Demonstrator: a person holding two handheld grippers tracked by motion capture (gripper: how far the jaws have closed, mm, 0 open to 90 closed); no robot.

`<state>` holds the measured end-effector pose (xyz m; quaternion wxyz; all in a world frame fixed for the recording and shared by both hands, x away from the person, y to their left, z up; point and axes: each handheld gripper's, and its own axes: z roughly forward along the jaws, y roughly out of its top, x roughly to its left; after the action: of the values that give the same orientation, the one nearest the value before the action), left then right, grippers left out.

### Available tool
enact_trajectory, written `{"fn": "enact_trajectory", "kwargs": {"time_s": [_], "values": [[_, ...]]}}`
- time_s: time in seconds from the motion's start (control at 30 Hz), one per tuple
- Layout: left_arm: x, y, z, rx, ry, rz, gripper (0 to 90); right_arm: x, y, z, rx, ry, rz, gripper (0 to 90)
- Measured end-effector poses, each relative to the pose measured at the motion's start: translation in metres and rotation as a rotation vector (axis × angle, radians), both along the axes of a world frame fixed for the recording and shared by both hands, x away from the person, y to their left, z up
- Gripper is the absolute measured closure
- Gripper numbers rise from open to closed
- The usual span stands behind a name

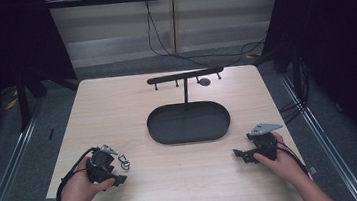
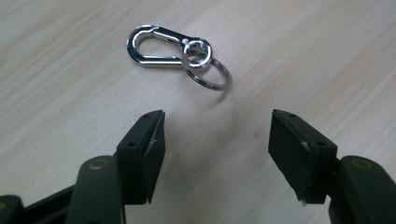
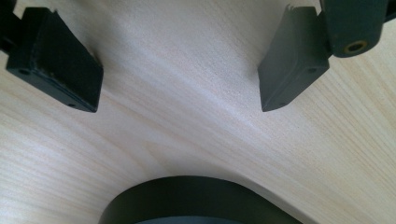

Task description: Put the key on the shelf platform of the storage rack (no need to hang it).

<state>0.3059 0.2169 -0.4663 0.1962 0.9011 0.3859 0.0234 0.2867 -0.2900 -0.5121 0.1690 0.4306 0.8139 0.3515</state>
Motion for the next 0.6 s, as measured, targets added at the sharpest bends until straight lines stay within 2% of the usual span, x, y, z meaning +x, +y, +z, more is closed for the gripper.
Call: {"fn": "enact_trajectory", "kwargs": {"time_s": [0.1,0.17,0.37,0.47,0.5,0.6], "values": [[0.007,-0.002,0.001,0.015,0.007,0.011,36.6,0.000,0.000,0.000,0.000,0.000,0.000,13.4],[0.011,-0.005,0.001,0.010,0.013,0.022,36.7,0.000,0.000,0.000,0.000,0.000,0.000,13.4],[0.023,-0.010,0.003,0.039,0.035,0.019,36.9,0.000,0.000,0.000,0.000,0.000,0.000,13.4],[0.028,-0.014,0.004,0.031,0.039,0.035,37.1,0.000,0.000,0.000,0.000,0.000,0.000,13.4],[0.030,-0.018,0.003,0.030,0.047,0.060,37.1,0.000,0.000,0.000,0.000,0.000,0.000,13.4],[0.034,-0.020,0.002,0.027,0.057,0.069,37.1,0.000,0.000,0.000,0.000,0.000,0.000,13.4]]}}
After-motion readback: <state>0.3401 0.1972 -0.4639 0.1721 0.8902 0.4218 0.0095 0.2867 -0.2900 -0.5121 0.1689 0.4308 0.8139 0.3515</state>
